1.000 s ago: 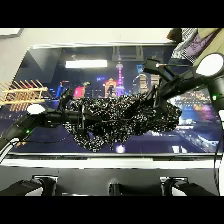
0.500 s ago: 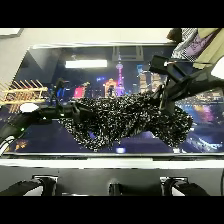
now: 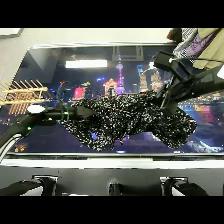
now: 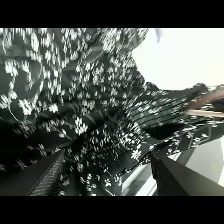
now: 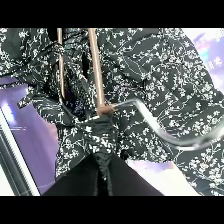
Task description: Fold the clothes and pants, and hang the long-sleeved shirts on hangers.
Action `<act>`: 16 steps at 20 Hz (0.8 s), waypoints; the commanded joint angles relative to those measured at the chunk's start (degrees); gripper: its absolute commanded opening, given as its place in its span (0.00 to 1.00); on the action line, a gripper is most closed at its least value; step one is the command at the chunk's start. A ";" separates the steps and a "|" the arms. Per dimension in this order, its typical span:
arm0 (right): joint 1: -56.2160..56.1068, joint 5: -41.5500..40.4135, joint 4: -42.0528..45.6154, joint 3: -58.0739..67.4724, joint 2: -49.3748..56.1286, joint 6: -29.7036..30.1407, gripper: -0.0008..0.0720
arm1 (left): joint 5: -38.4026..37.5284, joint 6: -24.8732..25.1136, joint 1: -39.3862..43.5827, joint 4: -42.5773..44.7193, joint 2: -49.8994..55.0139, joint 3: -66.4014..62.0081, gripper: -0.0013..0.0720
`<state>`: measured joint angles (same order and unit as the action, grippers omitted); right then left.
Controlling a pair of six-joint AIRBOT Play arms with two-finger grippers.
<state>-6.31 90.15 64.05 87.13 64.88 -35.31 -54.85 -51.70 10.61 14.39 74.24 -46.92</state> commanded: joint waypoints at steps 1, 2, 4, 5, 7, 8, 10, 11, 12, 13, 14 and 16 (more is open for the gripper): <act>0.00 -0.07 0.09 0.02 -0.11 -2.14 0.03 | 6.32 -5.35 6.84 -1.75 2.82 0.04 0.86; -0.02 -0.04 0.07 0.02 -0.11 -2.38 0.03 | 7.96 -5.38 8.37 -2.10 2.99 0.04 0.86; -0.02 -0.04 0.07 0.02 -0.11 -2.95 0.03 | 9.35 -5.35 10.03 -2.45 2.97 -0.26 0.86; -0.02 -0.02 0.07 0.02 -0.11 -2.95 0.03 | 9.33 -5.42 10.38 -2.49 2.97 -0.61 0.86; -0.02 -0.02 0.07 0.02 -0.11 -2.99 0.03 | 10.05 -6.47 10.58 -2.80 3.02 -1.22 0.86; -0.02 -0.04 0.07 0.02 -0.11 -3.10 0.03 | 10.71 -6.45 10.56 -3.23 3.08 -1.49 0.86; -0.02 -0.02 0.07 0.02 -0.11 -3.13 0.03 | 11.87 -6.47 10.58 -4.42 3.37 -2.21 0.86; -0.02 -0.02 0.07 0.02 -0.11 -3.13 0.03 | 12.09 -6.47 10.58 -4.81 3.52 -2.71 0.86; -0.02 -0.02 0.04 0.02 -0.11 -3.13 0.03 | 12.09 -6.47 10.58 -4.81 3.67 -3.08 0.86; -0.02 -0.02 0.07 0.02 -0.11 -3.13 0.03 | 12.09 -7.10 10.64 -4.85 3.96 -3.26 0.86; -0.02 -0.02 0.07 0.02 -0.11 -3.13 0.03 | 12.07 -7.58 10.88 -4.90 4.31 -3.30 0.86; -0.02 -0.02 0.07 0.02 -0.11 -3.15 0.03 | 11.34 -7.96 11.93 -4.90 5.53 -3.56 0.85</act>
<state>-6.31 90.11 64.12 87.13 64.82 -38.33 -43.27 -58.81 21.63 9.91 78.63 -49.95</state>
